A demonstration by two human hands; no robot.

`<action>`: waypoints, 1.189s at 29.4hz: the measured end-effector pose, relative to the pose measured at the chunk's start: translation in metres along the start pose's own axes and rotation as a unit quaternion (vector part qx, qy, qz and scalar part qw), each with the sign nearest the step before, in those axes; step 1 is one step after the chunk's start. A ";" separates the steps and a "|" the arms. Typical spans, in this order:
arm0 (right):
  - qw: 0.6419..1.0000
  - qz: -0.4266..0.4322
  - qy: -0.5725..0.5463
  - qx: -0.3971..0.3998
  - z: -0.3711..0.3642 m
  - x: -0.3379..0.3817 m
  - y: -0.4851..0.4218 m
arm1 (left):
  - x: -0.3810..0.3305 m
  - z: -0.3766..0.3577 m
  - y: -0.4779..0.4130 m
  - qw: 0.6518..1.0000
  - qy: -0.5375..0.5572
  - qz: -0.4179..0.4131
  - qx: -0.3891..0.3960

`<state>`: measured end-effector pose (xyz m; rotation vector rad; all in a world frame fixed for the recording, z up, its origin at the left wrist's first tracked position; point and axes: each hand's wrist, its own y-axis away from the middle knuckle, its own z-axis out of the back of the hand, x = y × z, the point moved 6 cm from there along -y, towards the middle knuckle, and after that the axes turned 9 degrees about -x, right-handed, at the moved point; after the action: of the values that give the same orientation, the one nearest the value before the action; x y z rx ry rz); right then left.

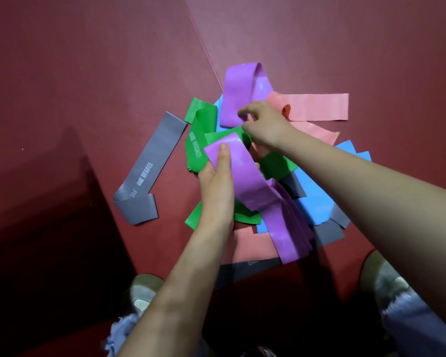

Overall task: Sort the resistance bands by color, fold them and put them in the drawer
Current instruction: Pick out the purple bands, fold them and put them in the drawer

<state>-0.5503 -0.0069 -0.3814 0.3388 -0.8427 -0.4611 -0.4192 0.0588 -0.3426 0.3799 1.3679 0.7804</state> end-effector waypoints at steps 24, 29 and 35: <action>0.930 0.290 0.018 -0.224 0.081 0.024 0.065 | -0.007 -0.010 0.001 1.000 0.022 -0.011 0.002; 0.911 0.345 0.072 -0.216 0.085 0.032 0.072 | -0.008 -0.012 0.003 1.000 0.029 -0.012 0.003; 0.850 0.453 0.165 -0.211 0.080 0.038 0.091 | -0.007 -0.012 0.001 0.999 0.042 -0.007 0.000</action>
<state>-0.5670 0.0421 -0.2659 -0.3939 -0.4610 0.3049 -0.4314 0.0524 -0.3388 0.3403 1.4482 0.7924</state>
